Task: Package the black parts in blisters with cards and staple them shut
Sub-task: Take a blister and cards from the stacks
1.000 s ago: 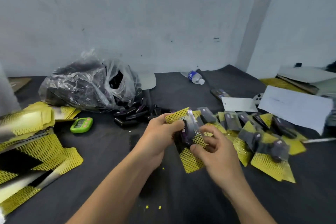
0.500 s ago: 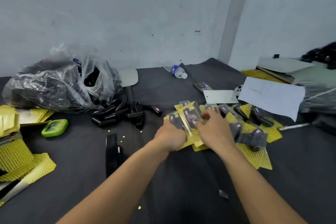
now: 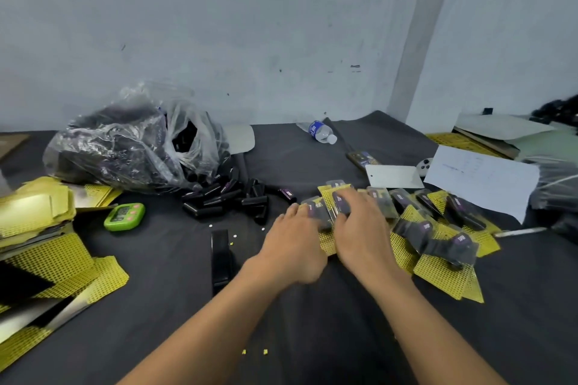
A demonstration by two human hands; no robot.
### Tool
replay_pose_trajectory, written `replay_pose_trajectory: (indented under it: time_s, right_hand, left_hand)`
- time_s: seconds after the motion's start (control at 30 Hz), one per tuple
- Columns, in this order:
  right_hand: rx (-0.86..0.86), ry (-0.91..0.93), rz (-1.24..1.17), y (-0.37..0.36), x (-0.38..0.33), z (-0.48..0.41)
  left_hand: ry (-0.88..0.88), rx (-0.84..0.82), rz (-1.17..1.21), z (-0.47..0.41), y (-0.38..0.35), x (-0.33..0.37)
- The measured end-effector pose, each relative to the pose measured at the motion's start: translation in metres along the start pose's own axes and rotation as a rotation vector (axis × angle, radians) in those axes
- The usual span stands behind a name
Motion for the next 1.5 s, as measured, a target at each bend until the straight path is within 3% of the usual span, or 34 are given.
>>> replay_pose_trajectory:
  time_s: [0.17, 0.43, 0.57, 0.73, 0.87, 0.93, 1.07, 1.17, 1.23, 1.3, 1.33, 1.37, 1.43, 1.5]
  right_hand:
    - [-0.197, 0.157, -0.101, -0.041, -0.067, 0.019]
    - [-0.458, 0.305, -0.350, -0.113, -0.218, 0.033]
    - [-0.703, 0.409, -0.257, -0.156, -0.294, 0.041]
    - [-0.779, 0.478, -0.078, -0.211, -0.353, 0.045]
    - [-0.661, 0.558, -0.049, -0.227, -0.381, 0.042]
    - [-0.572, 0.630, 0.078, -0.231, -0.392, 0.042]
    - [-0.434, 0.720, 0.270, -0.226, -0.405, 0.039]
    - [-0.465, 0.705, 0.312, -0.224, -0.406, 0.031]
    - [-0.559, 0.697, 0.333, -0.225, -0.407, 0.027]
    - [-0.670, 0.647, 0.280, -0.225, -0.408, 0.021]
    - [-0.685, 0.619, 0.198, -0.222, -0.412, 0.015]
    - [-0.648, 0.599, 0.098, -0.216, -0.418, 0.008]
    - [-0.539, 0.564, -0.107, -0.202, -0.436, -0.009]
    - [-0.533, 0.476, -0.283, -0.202, -0.453, -0.027]
  left_hand:
    - [0.103, 0.287, -0.367, 0.042, 0.059, -0.028]
    - [0.384, 0.489, -0.213, 0.143, 0.141, -0.162]
    - [0.567, 0.565, -0.261, 0.194, 0.163, -0.226]
    - [0.771, 0.679, -0.237, 0.252, 0.175, -0.301]
    - [0.668, 0.579, -0.085, 0.263, 0.164, -0.347]
    - [0.690, 0.520, -0.160, 0.261, 0.163, -0.357]
    - [0.750, 0.603, -0.372, 0.263, 0.177, -0.358]
    - [0.748, 0.563, -0.377, 0.264, 0.185, -0.355]
    - [0.741, 0.432, -0.315, 0.262, 0.190, -0.357]
    - [0.694, 0.277, -0.159, 0.258, 0.192, -0.360]
    - [0.642, 0.277, -0.020, 0.257, 0.195, -0.357]
    - [0.591, 0.368, 0.113, 0.257, 0.205, -0.352]
    - [0.542, 0.732, 0.294, 0.264, 0.233, -0.346]
    - [0.531, 0.996, 0.371, 0.269, 0.260, -0.346]
Point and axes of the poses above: each hand's wrist, its own z-axis away from the middle knuckle, its own y-axis out of the back of the hand, x = y × z, the point moved 8 cm from there along -z, towards the middle knuckle, and after that the axes turned 10 degrees about -x, right-handed, at the moved point
